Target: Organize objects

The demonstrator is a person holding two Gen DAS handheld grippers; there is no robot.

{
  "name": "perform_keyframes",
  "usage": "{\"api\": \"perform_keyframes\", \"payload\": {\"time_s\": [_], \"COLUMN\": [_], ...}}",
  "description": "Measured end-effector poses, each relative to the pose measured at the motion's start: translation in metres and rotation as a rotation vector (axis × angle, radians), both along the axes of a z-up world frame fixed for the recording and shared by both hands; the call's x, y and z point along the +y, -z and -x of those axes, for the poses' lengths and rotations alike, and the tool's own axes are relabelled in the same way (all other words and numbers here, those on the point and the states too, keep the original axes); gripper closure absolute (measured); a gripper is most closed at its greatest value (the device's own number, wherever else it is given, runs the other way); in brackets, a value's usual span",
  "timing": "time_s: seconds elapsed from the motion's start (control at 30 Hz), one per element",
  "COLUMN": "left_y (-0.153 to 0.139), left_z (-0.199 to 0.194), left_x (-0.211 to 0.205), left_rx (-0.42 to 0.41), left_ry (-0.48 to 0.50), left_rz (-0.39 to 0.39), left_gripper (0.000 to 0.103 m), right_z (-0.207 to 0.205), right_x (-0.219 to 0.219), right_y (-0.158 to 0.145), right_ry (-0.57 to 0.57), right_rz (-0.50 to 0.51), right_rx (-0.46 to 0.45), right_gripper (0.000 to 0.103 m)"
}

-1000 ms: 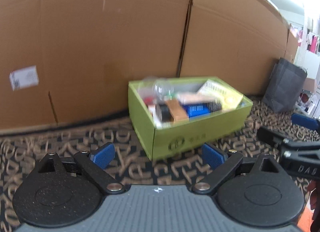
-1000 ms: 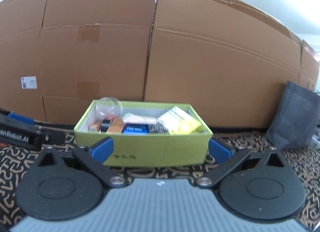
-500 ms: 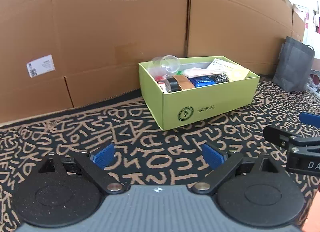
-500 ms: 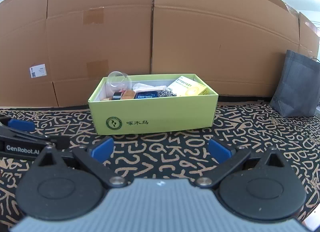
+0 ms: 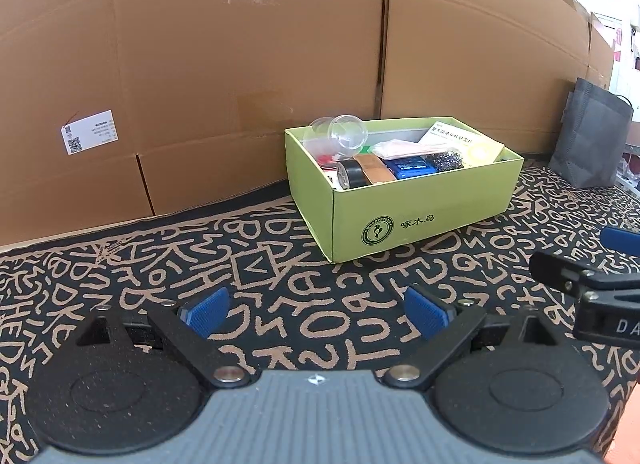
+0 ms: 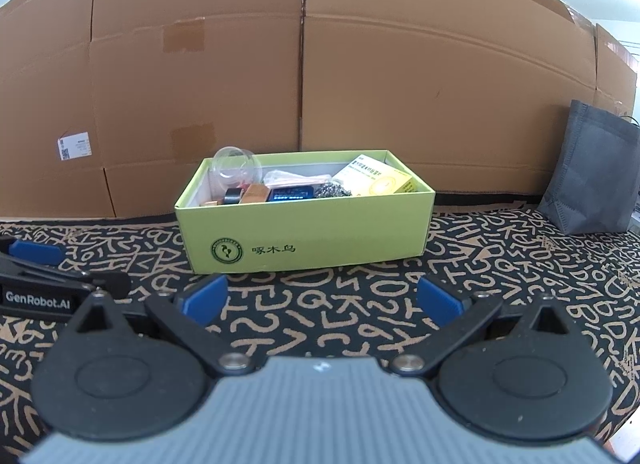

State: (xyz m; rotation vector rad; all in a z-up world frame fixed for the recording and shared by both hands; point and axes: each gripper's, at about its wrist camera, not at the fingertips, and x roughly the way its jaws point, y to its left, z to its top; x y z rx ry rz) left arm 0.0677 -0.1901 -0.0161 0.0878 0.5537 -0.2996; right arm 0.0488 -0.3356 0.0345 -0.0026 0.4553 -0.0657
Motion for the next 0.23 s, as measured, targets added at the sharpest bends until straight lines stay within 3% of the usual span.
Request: {"api": "perform_keyframes", "payload": {"time_s": [0.23], "left_y": [0.0002], "left_z": [0.0015], "left_x": [0.0], "left_rx": [-0.007], "left_ry": [0.007], "left_rz": [-0.004], "left_gripper": [0.006], "right_z": [-0.0013], "right_x": [0.0033], "right_y": [0.0004], "right_ry": [-0.001], "right_rz": [-0.002], "right_rx": [0.002], "right_gripper": [0.0]}}
